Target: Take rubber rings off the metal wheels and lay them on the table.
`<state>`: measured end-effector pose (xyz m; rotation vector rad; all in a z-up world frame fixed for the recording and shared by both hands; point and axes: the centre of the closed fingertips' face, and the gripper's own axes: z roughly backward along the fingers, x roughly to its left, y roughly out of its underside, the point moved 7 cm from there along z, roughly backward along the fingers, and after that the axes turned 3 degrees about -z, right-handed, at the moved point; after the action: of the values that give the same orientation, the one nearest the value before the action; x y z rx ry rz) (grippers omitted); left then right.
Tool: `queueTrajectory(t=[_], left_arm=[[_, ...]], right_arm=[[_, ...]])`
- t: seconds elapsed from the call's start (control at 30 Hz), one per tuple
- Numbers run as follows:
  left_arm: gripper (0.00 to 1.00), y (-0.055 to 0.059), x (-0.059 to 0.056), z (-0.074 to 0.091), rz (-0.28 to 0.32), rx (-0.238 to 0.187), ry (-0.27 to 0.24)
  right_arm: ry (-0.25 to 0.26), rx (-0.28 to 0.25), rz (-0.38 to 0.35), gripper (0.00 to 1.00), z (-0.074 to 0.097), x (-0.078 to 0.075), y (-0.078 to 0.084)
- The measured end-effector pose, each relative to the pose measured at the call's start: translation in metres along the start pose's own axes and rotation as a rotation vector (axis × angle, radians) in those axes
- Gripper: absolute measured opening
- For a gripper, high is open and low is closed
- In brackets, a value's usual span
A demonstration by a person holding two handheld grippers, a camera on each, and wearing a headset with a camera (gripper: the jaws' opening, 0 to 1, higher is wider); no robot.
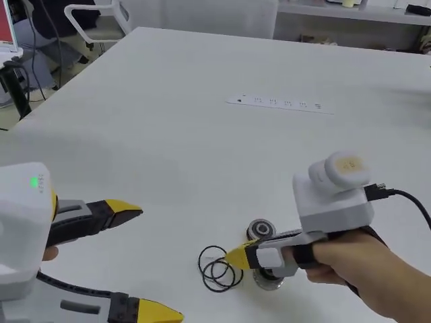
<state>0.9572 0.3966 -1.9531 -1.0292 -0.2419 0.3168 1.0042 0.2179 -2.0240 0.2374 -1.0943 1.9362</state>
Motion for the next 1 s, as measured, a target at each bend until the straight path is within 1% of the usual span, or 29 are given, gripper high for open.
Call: queueTrajectory(t=[0.07,0.27,0.43,0.57,0.67,0.77,1.0], left_arm=[[0.78,0.0,0.0,0.0,-0.008,0.001,-0.002],[0.77,0.001,0.0,0.0,-0.015,0.009,-0.006],[0.77,0.001,-0.001,0.0,-0.015,0.011,-0.007],[0.77,0.001,-0.001,0.0,-0.016,0.014,-0.006],[0.77,0.002,-0.001,0.0,-0.015,0.016,-0.005],[0.77,0.001,-0.001,0.0,-0.017,0.018,-0.004],[0.77,0.001,-0.001,0.0,-0.013,0.013,-0.006]], right_arm=[[-0.002,0.0,-0.001,0.0,-0.001,0.0,0.0],[0.011,-0.005,0.016,0.0,-0.002,-0.002,0.0],[0.022,-0.011,0.027,0.04,-0.001,-0.003,-0.001],[0.028,-0.019,0.025,0.03,0.001,-0.004,-0.002],[0.026,-0.032,0.017,0.03,0.003,-0.004,-0.005],[0.03,-0.057,0.017,0.03,0.008,-0.005,-0.01],[0.034,-0.129,0.011,0.04,0.02,-0.006,-0.022]])
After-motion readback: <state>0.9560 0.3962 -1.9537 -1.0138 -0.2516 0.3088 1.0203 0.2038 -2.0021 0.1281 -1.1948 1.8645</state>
